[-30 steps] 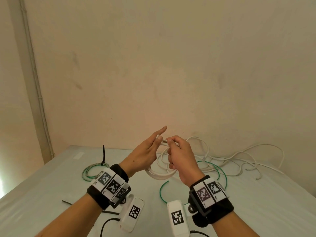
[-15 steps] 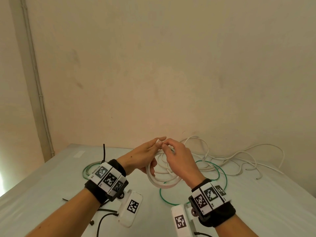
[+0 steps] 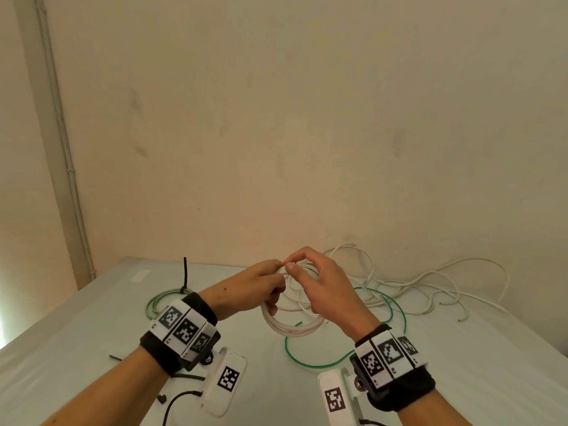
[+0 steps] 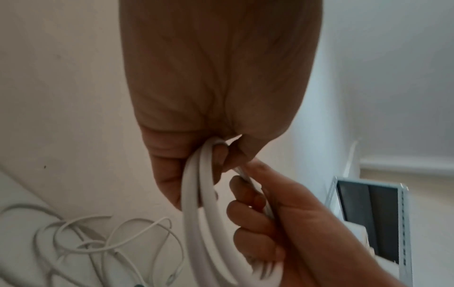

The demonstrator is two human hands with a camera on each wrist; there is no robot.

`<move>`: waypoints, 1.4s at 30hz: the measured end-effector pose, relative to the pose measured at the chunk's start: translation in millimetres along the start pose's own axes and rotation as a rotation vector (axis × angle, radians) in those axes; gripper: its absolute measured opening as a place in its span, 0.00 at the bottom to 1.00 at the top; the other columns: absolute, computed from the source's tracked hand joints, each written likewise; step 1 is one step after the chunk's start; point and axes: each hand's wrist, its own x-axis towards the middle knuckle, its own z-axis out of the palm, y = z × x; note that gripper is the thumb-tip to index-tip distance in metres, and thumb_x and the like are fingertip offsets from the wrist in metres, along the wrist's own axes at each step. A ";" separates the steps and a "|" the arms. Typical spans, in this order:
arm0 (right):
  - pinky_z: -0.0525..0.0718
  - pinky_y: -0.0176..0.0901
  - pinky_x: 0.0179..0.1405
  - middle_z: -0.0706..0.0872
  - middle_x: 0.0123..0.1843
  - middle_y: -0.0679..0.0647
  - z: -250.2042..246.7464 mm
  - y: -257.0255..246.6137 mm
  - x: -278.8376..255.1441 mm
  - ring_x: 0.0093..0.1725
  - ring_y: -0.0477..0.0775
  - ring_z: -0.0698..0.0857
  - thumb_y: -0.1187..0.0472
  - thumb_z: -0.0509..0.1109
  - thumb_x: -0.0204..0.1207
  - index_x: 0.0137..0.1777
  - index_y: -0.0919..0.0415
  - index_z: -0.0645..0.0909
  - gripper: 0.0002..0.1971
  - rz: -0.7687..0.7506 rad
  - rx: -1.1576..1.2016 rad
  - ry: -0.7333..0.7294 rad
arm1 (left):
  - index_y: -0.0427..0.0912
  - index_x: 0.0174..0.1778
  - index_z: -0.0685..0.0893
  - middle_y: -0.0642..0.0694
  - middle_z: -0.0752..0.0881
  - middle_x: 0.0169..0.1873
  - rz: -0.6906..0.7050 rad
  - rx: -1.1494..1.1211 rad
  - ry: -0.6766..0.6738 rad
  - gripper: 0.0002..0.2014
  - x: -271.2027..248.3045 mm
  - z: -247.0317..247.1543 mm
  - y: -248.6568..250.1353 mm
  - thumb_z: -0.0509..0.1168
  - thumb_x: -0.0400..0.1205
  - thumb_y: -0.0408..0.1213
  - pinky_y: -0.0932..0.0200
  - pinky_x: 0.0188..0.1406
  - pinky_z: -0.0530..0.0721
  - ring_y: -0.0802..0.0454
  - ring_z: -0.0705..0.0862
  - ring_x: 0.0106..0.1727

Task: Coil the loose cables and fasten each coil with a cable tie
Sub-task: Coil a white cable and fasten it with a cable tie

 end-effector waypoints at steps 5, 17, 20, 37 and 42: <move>0.72 0.41 0.24 0.81 0.32 0.40 3.5 -0.1 1.5 0.28 0.46 0.73 0.53 0.69 0.88 0.52 0.51 0.85 0.05 0.125 0.204 0.029 | 0.28 0.55 0.84 0.50 0.70 0.34 0.103 -0.264 -0.037 0.13 -2.2 -2.6 -4.7 0.61 0.92 0.36 0.61 0.36 0.72 0.56 0.66 0.34; 0.74 0.37 0.22 0.87 0.37 0.54 23.9 -16.1 5.8 0.22 0.52 0.78 0.58 0.58 0.93 0.57 0.61 0.73 0.06 0.049 0.310 0.206 | 0.32 0.51 0.84 0.38 0.76 0.41 0.194 -0.462 0.324 0.13 -0.8 15.0 -6.5 0.58 0.92 0.36 0.58 0.28 0.77 0.53 0.70 0.31; 0.71 0.38 0.21 0.85 0.35 0.56 23.4 -16.1 8.8 0.23 0.51 0.74 0.59 0.57 0.94 0.58 0.63 0.70 0.07 0.051 0.375 0.222 | 0.35 0.55 0.82 0.39 0.73 0.41 0.134 -0.547 0.416 0.12 0.7 18.4 -4.0 0.56 0.92 0.38 0.59 0.24 0.72 0.54 0.69 0.28; 0.84 0.35 0.43 0.79 0.35 0.49 30.8 4.0 9.5 0.26 0.37 0.80 0.58 0.57 0.94 0.57 0.59 0.70 0.05 -0.060 0.235 0.397 | 0.40 0.38 0.72 0.46 0.71 0.24 -0.039 -0.858 0.500 0.10 5.5 32.0 14.0 0.50 0.84 0.33 0.62 0.17 0.64 0.54 0.63 0.21; 0.90 0.39 0.49 0.85 0.38 0.51 30.2 -2.1 10.7 0.37 0.42 0.88 0.59 0.57 0.93 0.58 0.61 0.69 0.05 -0.141 0.134 0.421 | 0.34 0.45 0.77 0.44 0.80 0.25 0.107 -0.400 0.665 0.13 3.7 30.5 13.2 0.50 0.88 0.34 0.57 0.21 0.75 0.49 0.74 0.22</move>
